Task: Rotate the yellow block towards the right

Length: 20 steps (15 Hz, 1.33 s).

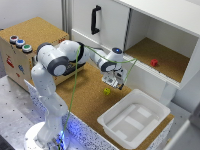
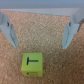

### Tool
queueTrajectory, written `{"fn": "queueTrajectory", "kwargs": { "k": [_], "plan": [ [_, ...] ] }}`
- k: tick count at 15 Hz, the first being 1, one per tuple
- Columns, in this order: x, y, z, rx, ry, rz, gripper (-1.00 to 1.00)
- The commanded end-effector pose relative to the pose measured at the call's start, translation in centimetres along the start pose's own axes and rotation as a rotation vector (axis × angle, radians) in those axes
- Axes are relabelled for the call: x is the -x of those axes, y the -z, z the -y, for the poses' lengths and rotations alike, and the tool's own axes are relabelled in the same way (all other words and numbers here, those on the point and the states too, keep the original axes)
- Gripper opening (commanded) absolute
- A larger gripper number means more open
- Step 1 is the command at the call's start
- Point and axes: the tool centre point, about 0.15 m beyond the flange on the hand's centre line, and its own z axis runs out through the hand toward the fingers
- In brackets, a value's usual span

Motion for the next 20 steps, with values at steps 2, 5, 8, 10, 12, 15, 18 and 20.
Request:
{"fn": "queueTrajectory", "kwargs": {
  "k": [2,5,8,10,12,15,18,20],
  "plan": [
    [2.8,-2.0,0.0,0.020,0.141,0.063,1.00],
    [2.9,-2.6,0.4,0.022,0.147,0.068,1.00],
    [2.7,-3.2,1.2,0.011,0.157,0.073,1.00],
    [2.9,-3.6,1.6,0.014,0.159,0.078,1.00],
    [3.0,-3.9,1.7,0.010,0.148,0.078,-1.00],
    [2.7,-4.0,2.1,0.015,0.130,0.067,-1.00],
    [1.8,-3.6,2.3,0.029,0.127,0.040,-1.00],
    [1.9,-3.3,2.6,0.039,0.139,0.023,-1.00]
  ]
}}
